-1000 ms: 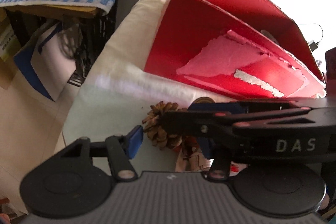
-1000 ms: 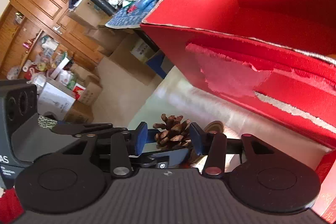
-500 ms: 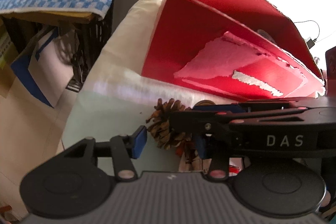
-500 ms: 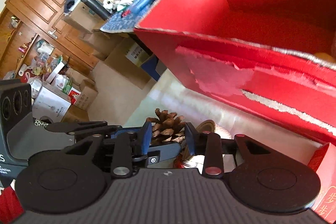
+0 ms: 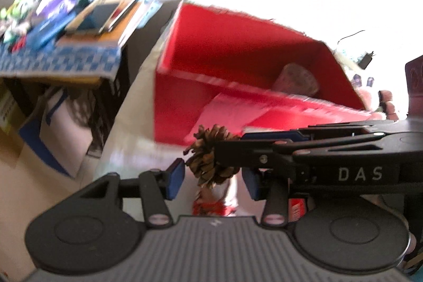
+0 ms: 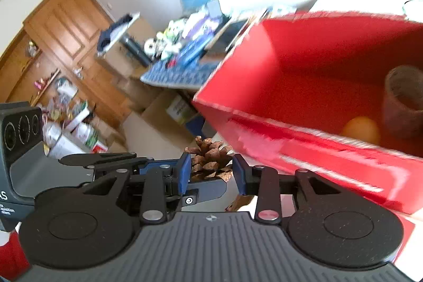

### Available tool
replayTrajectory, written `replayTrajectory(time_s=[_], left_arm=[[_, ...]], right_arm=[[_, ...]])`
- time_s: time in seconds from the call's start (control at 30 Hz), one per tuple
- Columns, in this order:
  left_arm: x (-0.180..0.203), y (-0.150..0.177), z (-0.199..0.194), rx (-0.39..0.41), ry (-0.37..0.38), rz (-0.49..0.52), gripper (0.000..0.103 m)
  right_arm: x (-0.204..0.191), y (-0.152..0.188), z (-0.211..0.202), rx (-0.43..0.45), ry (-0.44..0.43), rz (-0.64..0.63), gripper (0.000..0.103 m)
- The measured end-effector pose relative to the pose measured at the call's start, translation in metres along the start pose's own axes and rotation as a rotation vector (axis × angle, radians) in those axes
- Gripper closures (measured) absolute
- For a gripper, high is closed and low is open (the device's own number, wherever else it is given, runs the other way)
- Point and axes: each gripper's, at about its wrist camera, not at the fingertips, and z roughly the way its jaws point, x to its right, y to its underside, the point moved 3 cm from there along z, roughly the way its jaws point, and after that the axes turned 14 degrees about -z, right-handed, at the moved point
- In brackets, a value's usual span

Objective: Organize objects
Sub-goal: 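Grasp the pine cone with the right gripper, then carry the pine cone over the red box and lower it inside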

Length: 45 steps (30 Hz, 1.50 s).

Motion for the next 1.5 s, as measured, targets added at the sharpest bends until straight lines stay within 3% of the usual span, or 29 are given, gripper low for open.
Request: replayTrajectory(time_s=[0.37, 0.67, 1.03, 1.5], left_arm=[[0.070, -0.018, -0.020, 0.090, 0.124, 0.131, 0.057], [0.116, -0.029, 0.007, 0.071, 0.214, 0.201, 0.057], [0.147, -0.031, 0.060, 0.001, 0.266, 0.263, 0.057], [0.152, -0.035, 0.114, -0.120, 0.302, 0.221, 0.057]], right_arm=[[0.021, -0.012, -0.061, 0.173, 0.132, 0.037, 0.065], [0.055, -0.002, -0.081, 0.222, 0.265, 0.129, 0.065], [0.087, 0.013, -0.081, 0.179, 0.415, 0.171, 0.065], [0.108, 0.013, -0.066, 0.100, 0.491, 0.224, 0.065]])
